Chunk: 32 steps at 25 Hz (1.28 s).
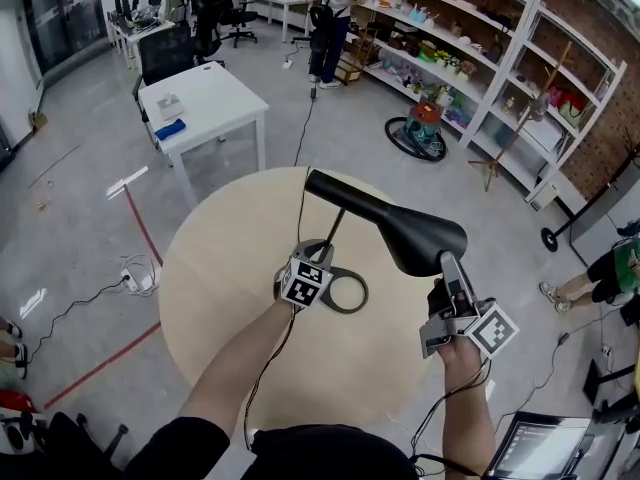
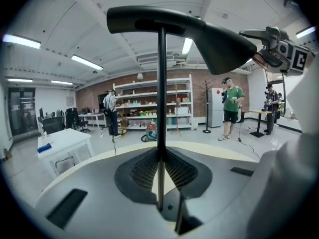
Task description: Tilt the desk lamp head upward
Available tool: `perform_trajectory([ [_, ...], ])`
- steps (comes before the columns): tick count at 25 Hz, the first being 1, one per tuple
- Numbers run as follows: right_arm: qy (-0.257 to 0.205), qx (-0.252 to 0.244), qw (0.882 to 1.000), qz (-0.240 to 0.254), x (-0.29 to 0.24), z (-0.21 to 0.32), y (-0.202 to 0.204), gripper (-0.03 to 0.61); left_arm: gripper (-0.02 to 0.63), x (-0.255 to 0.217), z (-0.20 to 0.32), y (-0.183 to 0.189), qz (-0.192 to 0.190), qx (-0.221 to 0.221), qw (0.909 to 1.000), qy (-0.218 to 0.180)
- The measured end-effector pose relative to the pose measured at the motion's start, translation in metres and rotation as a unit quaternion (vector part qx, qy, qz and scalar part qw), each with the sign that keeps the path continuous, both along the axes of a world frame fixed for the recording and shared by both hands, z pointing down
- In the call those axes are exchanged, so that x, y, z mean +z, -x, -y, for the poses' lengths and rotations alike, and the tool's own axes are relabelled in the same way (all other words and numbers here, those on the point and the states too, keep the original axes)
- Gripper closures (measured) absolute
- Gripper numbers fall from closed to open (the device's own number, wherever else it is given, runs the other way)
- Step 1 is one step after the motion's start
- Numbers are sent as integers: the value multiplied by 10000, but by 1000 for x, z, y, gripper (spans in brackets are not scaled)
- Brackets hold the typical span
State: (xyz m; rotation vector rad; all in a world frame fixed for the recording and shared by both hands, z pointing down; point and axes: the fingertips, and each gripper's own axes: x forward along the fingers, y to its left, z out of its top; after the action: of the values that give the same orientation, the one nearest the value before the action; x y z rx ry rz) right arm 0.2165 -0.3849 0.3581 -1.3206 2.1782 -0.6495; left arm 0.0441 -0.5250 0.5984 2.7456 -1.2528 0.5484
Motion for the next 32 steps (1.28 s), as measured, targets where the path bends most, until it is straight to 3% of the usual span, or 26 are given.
perform_trajectory([
  [4,47,82,9999,106,-5,2,0,491,566,11,-2,5,28,-131,9995,285],
  [7,19,144,9999,31,-10,3,-2,502,566,13,-1,3,77,-114,9996,257],
  [15,-157,-2,9984,-549,-45,8,11,512,566,13,-1,3,89,-161,9993,318],
  [20,35,143,9956,-922,-44,11,14,512,566,17,0,6,169,-216,9989,389],
  [23,130,131,9945,-1031,-46,9,22,512,565,11,-2,12,-1,-298,9985,468],
  [27,206,154,9938,-1084,-45,9,14,512,561,-34,-9,7,-589,-217,9980,-37],
  [32,221,157,9944,-1025,-43,8,11,512,541,-112,-12,2,-941,-122,9923,-800],
])
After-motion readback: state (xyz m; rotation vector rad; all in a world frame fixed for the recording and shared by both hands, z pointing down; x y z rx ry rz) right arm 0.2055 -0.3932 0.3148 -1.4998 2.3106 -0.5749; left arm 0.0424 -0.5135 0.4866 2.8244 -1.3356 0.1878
